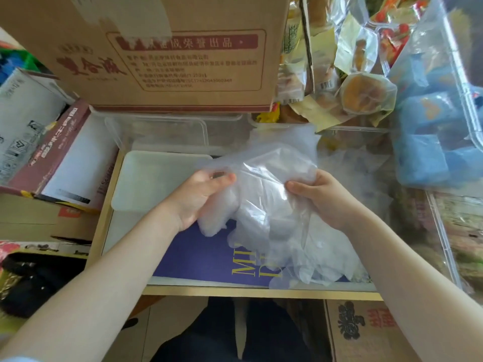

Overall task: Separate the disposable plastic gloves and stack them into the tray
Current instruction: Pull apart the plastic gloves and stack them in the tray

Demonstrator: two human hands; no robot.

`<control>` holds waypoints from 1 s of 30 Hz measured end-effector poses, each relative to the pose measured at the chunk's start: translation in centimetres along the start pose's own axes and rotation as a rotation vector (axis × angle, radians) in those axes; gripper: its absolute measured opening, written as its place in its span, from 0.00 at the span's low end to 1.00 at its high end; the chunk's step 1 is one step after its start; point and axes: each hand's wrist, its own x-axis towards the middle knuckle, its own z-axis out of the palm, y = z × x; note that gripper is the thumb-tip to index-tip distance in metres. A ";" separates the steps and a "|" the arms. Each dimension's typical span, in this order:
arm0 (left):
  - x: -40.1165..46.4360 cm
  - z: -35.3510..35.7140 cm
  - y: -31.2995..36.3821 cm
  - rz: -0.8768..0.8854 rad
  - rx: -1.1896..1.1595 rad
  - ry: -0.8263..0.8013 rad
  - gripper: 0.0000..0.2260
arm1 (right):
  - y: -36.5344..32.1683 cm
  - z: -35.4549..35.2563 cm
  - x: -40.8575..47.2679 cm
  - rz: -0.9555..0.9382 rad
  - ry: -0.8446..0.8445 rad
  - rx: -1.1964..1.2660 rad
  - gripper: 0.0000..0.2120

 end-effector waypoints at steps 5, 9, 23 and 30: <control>1.0 -0.1 -1.1 0.094 0.038 0.219 0.11 | 0.5 0.8 0.2 -0.017 -0.030 -0.026 0.06; 0.9 -0.5 -0.6 0.198 0.038 0.245 0.14 | 0.9 1.5 0.2 -0.035 -0.055 -0.002 0.07; 1.1 -0.9 -3.1 0.064 0.007 0.469 0.04 | 3.6 4.6 0.8 0.120 0.152 0.210 0.07; 2.1 -0.9 0.0 -0.019 -0.186 0.489 0.11 | 0.4 4.6 -0.3 -0.136 -0.127 0.139 0.22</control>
